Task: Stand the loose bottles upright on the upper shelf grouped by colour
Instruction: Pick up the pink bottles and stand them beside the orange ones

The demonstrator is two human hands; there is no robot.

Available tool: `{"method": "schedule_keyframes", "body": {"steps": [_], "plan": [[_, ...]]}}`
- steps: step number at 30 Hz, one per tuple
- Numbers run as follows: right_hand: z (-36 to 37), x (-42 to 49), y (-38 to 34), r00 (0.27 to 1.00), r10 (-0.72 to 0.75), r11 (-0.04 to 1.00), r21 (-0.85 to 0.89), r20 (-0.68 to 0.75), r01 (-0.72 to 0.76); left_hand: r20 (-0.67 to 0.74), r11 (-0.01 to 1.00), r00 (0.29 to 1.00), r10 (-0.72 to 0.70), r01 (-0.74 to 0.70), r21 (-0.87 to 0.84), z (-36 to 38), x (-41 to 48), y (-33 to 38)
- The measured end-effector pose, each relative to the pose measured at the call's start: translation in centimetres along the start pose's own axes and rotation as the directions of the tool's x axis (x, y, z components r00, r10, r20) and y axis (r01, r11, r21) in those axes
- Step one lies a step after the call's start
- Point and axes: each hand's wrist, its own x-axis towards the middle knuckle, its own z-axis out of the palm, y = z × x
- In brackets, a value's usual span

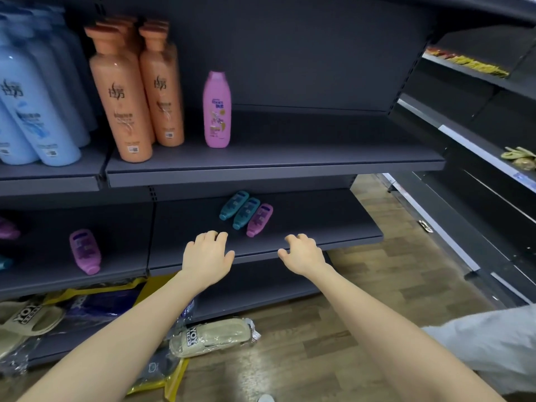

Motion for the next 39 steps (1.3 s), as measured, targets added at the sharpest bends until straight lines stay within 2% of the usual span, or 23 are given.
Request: {"method": "schedule_keyframes", "body": {"steps": [27,39], "plan": [[-3.5,8.7,8.2,0.995,-0.068,0.998,0.017,0.069,0.067,0.067,0.999,0.996,-0.053,0.053,-0.004,2.4,8.7,9.8],[-3.8,9.9,10.8,0.995,-0.047,0.999,0.022,0.093,0.045,0.083,0.999,0.996,-0.04,0.04,0.006,3.1,10.3,12.3]]}}
